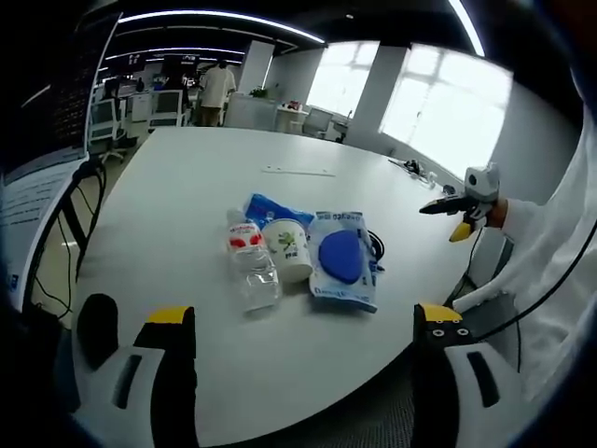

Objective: Arrange the tabletop items into an orderly group along one side of the table until the central work area is clear of visible clutter.

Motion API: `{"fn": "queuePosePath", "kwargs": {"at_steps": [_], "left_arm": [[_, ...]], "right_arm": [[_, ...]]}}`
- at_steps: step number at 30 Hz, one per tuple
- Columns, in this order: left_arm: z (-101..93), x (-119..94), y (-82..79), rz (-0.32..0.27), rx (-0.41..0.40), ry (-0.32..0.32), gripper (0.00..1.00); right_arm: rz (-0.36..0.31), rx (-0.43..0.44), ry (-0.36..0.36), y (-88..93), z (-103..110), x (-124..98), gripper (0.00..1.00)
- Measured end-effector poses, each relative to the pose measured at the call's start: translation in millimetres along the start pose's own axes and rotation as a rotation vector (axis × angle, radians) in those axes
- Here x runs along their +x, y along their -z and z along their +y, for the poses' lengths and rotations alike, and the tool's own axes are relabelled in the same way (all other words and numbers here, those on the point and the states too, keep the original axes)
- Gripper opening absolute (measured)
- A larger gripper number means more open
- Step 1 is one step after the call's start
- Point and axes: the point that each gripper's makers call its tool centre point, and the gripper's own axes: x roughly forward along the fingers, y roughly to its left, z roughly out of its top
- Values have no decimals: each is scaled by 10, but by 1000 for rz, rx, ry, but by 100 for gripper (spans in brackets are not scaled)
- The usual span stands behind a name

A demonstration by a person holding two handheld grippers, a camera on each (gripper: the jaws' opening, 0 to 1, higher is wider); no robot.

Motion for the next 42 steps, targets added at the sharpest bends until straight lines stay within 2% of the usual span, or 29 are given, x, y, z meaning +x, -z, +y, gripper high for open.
{"fn": "queuePosePath", "kwargs": {"at_steps": [23, 28, 42], "left_arm": [[1, 13, -98, -11, 10, 10, 99], [-10, 22, -112, -10, 14, 14, 99], [16, 49, -149, -14, 13, 21, 99]], "right_arm": [[-15, -14, -16, -167, -42, 76, 77], [-35, -3, -22, -241, -25, 108, 74], [-68, 24, -52, -477, 61, 354, 69]]}}
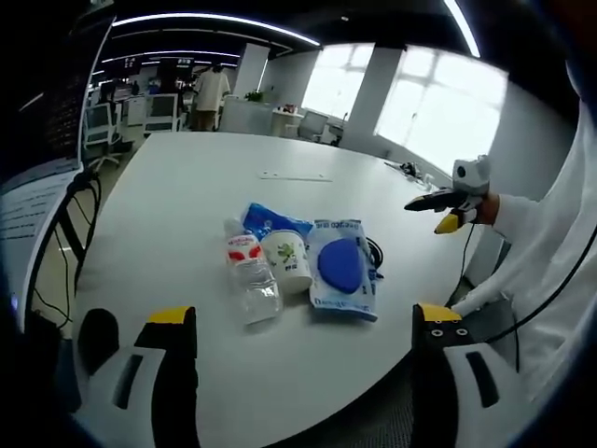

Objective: Arrange the tabletop items into an orderly group along one side of the table until the central work area is clear of visible clutter.

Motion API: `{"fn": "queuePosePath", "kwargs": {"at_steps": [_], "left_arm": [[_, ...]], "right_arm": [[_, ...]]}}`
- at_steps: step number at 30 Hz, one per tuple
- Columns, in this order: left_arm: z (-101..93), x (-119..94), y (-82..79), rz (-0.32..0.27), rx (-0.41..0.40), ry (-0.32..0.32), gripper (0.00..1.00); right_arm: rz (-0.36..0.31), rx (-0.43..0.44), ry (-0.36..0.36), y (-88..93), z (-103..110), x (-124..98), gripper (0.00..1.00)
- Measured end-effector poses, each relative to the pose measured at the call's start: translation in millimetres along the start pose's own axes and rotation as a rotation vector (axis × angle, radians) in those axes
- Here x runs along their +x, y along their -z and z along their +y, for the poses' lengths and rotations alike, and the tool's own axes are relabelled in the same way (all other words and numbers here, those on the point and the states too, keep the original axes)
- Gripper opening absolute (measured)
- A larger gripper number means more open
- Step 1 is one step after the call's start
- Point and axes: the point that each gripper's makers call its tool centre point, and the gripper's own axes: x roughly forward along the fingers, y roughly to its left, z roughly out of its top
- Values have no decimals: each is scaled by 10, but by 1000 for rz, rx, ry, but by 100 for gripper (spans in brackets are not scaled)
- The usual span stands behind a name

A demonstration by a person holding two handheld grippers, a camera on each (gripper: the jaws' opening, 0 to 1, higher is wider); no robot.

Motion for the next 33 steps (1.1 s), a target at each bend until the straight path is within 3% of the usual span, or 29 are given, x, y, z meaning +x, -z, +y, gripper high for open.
{"fn": "queuePosePath", "kwargs": {"at_steps": [20, 33], "left_arm": [[49, 86, -29, -1, 1, 21, 98], [79, 161, 0, 8, -8, 41, 98]], "right_arm": [[-68, 90, -18, -330, 45, 403, 62], [-125, 236, 34, -499, -50, 709, 57]]}}
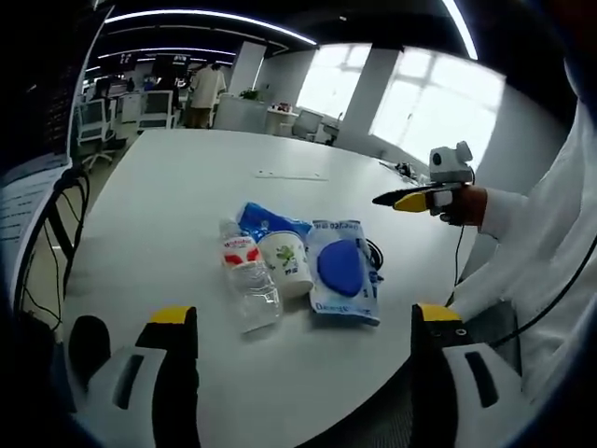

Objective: Arrange the tabletop items into an orderly group along one side of the table until the central work area is clear of visible clutter.

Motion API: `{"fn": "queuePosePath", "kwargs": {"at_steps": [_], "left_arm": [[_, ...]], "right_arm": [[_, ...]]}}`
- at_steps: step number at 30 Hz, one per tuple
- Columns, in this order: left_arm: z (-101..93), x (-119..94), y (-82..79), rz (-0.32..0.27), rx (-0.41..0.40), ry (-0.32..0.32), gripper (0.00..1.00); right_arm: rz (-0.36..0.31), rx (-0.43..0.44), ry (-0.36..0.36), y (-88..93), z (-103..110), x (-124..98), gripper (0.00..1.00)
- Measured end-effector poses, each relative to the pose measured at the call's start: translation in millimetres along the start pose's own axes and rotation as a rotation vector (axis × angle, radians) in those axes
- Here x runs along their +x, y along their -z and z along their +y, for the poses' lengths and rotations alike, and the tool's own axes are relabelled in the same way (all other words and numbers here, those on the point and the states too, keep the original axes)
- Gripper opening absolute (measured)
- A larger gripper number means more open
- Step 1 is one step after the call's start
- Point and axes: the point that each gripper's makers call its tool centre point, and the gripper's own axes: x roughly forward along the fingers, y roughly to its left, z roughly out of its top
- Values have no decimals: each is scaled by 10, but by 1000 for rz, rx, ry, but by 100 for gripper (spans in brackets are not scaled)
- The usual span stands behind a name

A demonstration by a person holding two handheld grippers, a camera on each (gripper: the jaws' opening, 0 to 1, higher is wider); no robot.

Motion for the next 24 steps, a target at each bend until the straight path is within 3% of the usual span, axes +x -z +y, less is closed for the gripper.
{"fn": "queuePosePath", "kwargs": {"at_steps": [24], "left_arm": [[57, 192, -86, 6, 2, 45, 97]], "right_arm": [[-5, 154, 64, 66, -76, 515, 48]]}}
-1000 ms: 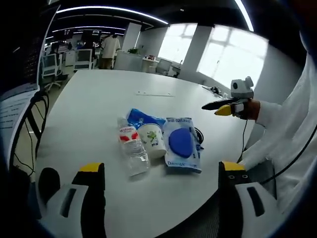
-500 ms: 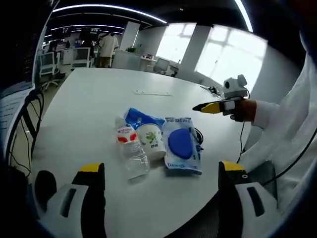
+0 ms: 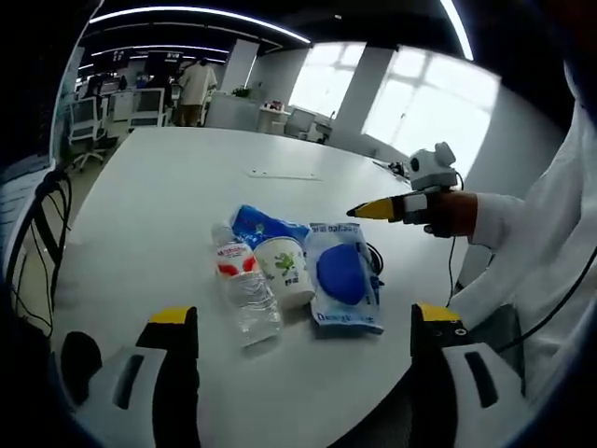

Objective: Arrange the tabletop items into an orderly group along one side of the table until the central work area is clear of visible clutter.

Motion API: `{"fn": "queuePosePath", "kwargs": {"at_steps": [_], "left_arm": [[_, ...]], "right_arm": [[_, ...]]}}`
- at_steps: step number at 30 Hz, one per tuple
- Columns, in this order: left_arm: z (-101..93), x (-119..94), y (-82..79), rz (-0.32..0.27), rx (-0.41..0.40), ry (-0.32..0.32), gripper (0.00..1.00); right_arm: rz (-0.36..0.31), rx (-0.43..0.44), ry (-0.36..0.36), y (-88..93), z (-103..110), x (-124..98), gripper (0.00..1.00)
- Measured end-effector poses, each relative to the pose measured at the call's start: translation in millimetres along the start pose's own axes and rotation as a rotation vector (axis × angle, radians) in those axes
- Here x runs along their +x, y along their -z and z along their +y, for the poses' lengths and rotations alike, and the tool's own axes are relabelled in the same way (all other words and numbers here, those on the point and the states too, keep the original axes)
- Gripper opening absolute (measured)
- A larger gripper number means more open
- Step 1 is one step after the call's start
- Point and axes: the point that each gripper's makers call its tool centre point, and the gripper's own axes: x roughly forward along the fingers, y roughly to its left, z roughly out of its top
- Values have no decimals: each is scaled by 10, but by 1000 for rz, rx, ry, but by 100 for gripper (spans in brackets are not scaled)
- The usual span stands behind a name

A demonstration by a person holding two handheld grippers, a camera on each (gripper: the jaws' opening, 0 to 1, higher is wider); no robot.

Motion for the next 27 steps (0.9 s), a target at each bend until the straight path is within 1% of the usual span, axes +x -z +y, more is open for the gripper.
{"fn": "queuePosePath", "kwargs": {"at_steps": [5, 7, 10, 14, 16, 18, 23, 25, 27], "left_arm": [[13, 37, 8, 4, -2, 8, 97], [10, 48, 16, 7, -1, 11, 97], [6, 65, 31, 10, -3, 18, 97], [19, 78, 54, 12, -10, 23, 97], [31, 80, 62, 12, -13, 24, 97], [40, 83, 72, 14, -15, 24, 97], [66, 98, 98, 18, -22, 26, 97], [73, 106, 101, 18, -24, 27, 97], [84, 119, 106, 19, -27, 29, 97]], "right_arm": [[17, 19, 5, 69, 2, 106, 46], [0, 36, 14, 49, -19, 132, 45], [-10, 65, 41, 32, -69, 173, 40], [-9, 91, 76, 38, -148, 245, 38], [2, 108, 88, 65, -173, 266, 35], [-9, 132, 96, 61, -196, 292, 34], [22, 163, 132, 137, -263, 376, 32], [13, 188, 140, 131, -288, 406, 30], [19, 205, 153, 141, -318, 431, 27]]}}
